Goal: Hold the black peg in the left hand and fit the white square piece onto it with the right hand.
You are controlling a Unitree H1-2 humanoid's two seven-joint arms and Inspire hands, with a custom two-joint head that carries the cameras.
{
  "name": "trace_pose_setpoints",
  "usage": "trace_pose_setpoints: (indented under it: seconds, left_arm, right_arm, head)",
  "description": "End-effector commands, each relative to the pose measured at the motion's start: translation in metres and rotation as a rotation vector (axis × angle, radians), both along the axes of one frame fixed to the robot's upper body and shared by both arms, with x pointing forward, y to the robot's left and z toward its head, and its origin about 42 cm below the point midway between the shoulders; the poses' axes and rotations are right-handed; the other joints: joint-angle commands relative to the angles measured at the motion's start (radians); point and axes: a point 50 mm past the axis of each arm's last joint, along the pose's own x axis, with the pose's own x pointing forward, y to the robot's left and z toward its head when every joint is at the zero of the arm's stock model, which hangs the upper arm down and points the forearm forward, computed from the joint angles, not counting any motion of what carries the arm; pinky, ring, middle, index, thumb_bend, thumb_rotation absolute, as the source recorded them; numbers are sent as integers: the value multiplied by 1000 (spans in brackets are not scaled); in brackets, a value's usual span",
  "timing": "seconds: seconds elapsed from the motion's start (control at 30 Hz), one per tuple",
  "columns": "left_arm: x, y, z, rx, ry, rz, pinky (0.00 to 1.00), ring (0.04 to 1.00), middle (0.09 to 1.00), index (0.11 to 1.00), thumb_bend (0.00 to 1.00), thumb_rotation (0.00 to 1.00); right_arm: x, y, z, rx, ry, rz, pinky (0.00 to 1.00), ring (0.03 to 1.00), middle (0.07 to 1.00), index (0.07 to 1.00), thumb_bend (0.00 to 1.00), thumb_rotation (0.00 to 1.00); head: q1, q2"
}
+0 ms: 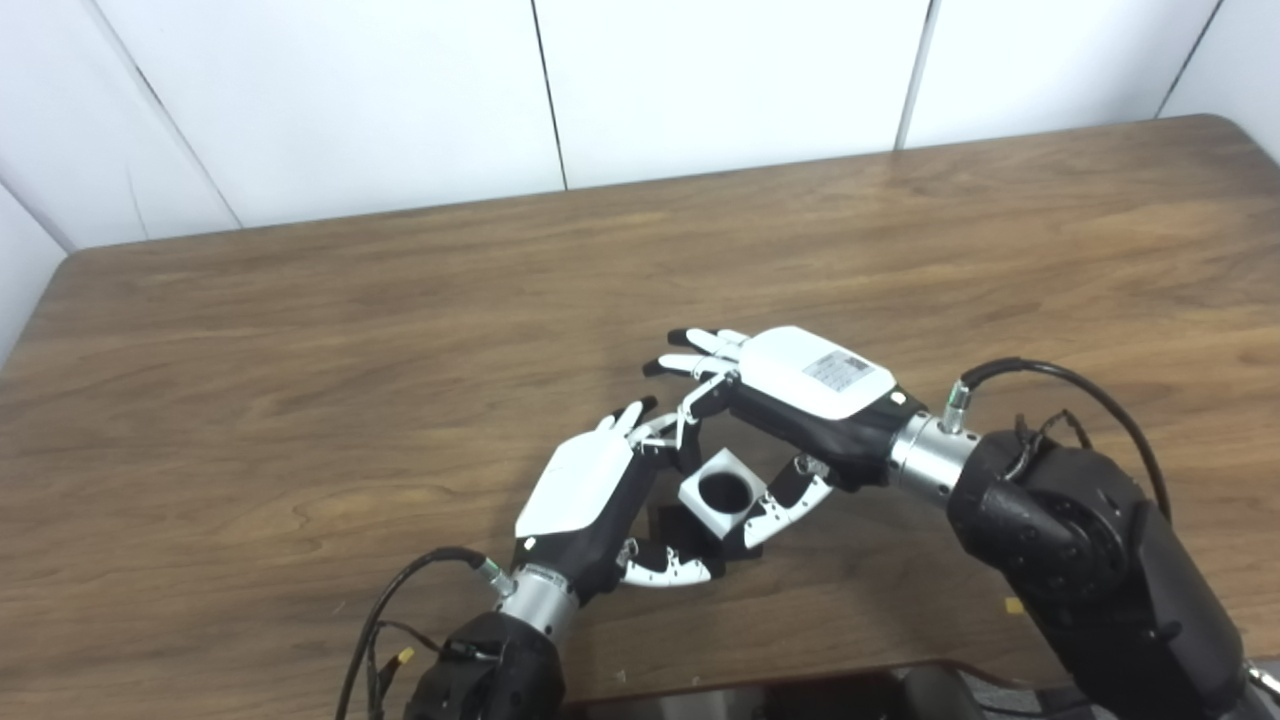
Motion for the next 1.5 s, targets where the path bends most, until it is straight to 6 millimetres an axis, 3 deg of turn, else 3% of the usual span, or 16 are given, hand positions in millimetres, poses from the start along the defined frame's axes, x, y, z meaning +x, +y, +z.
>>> trace_pose_setpoints:
  seconds: [0.0, 0.2, 0.27, 0.33, 0.5, 0.97, 1.27, 1.3, 1.47]
  left_arm:
    - [1, 1, 13, -12, -52, 5, 1000, 1000, 906, 489, 515, 74]
    - [1, 1, 14, -16, -47, 7, 1000, 1000, 910, 488, 516, 74]
    - [1, 1, 15, -21, -49, 8, 1000, 1000, 911, 488, 516, 72]
    - [1, 1, 15, -19, -53, 6, 1000, 1000, 911, 488, 516, 71]
    - [0, 1, 14, -21, -54, 5, 1000, 1000, 909, 488, 516, 69]
    - [2, 0, 12, -11, -51, 8, 1000, 1000, 909, 488, 516, 72]
    - [2, 2, 9, 39, -52, 7, 1000, 1000, 918, 493, 514, 80]
    - [2, 2, 9, 44, -47, 9, 1000, 1000, 922, 613, 674, 226]
    - [4, 3, 8, 42, -31, 14, 1000, 1000, 927, 732, 794, 301]
  right_arm:
    - [3, -1, 7, 5, -25, -14, 1000, 1000, 928, 494, 521, 158]
    - [2, -2, 6, -1, -3, -25, 1000, 1000, 927, 496, 521, 162]
    - [2, -2, 6, 1, 3, -28, 994, 1000, 926, 605, 700, 260]
    - [2, -2, 5, 1, 9, -29, 990, 1000, 928, 675, 814, 326]
    - [2, -1, 5, -10, 15, -36, 981, 1000, 932, 723, 899, 362]
    - [2, -3, 6, -20, 13, -44, 976, 1000, 938, 725, 934, 385]
    - [1, -6, 5, -14, 7, -55, 986, 1000, 938, 696, 922, 375]
    - [1, -6, 5, -16, 7, -57, 989, 1000, 940, 695, 915, 376]
    - [1, -9, 5, -6, 5, -69, 989, 1000, 940, 691, 910, 371]
  head:
    - [0, 0]
    - [0, 4]
    - [-2, 4]
    - [-2, 4]
    - [-2, 2]
    - [-3, -5]
    - [0, -34]
    - [1, -38]
    - [2, -49]
